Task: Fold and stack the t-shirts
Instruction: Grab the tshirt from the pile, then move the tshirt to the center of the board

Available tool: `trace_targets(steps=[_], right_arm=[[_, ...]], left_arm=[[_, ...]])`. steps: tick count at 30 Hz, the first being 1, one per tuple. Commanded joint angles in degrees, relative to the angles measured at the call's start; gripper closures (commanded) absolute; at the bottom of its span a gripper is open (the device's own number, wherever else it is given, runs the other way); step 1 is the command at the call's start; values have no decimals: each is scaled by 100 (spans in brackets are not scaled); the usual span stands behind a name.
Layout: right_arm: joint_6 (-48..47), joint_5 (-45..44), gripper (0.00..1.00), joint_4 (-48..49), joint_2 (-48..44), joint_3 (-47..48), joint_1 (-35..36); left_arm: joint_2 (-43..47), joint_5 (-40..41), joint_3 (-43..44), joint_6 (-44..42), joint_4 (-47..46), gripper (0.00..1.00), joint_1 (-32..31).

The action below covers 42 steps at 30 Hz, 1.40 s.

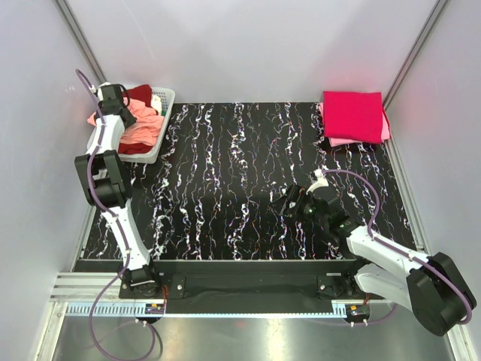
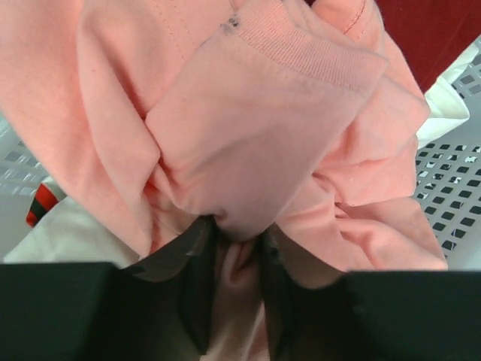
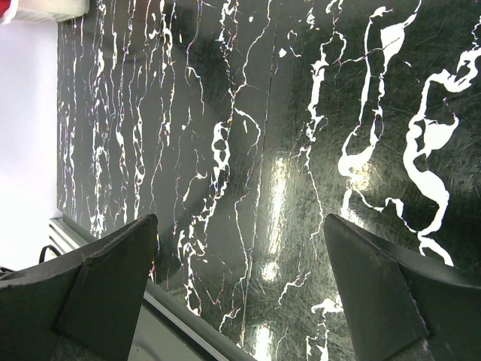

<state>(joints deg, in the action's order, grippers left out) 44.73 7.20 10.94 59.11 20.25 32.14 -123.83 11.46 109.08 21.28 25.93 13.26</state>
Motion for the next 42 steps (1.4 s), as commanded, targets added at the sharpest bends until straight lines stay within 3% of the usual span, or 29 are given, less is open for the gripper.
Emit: trace_targets(steps=[1,3,6,9,13,19,23,27,30,32,34,35,36,37,39,42], right_arm=[[-43,27,0,260,13,23,29],[-52,27,0,268,4,23,38],[-43,27,0,260,-14,14,29],[-43,9,0,260,-23,14,29],[-43,9,0,233,-40,14,29],[-61,1,0,189,-136,5,29],[-44,-105,0,216,-803,-258,29],[44,-482,0,137,-1673,-662,29],[115,-859,0,-249,-2218,-715,29],[159,-1184,0,-714,-2658,-654,29],[98,-1308,0,-1310,-3139,-575,29],[28,-1292,0,-1488,-3317,-514,38],[-51,-1178,0,-1655,-3458,-365,29],[-252,-1073,0,-1857,-3720,-294,29],[-403,-923,0,-2095,-3828,-5,29],[-632,-695,0,-2473,-3531,547,38]], left_arm=[[728,453,-299,43,-229,74,-121],[1060,724,-413,78,-273,79,-235],[1396,1206,-501,87,-229,100,-525],[1878,1463,-396,26,-168,100,-868],[2090,1745,462,-53,227,100,-1263],[2451,1613,1807,-247,772,100,-2010],[2881,1351,2363,-133,1001,94,-2450],[3557,535,2303,306,1071,86,-2477],[4127,-220,1593,561,1194,73,-2512],[4489,-591,513,806,1370,54,-2573],[5086,-1005,-805,791,1493,26,-2722],[5323,-954,-1253,755,1502,11,-2801],[5865,-709,-1727,746,1468,2,-2872],[6149,-620,-2558,729,1424,1,-2907],[6868,-296,-3344,764,1546,1,-2908],[7433,-14,-3814,773,1871,1,-2908]])
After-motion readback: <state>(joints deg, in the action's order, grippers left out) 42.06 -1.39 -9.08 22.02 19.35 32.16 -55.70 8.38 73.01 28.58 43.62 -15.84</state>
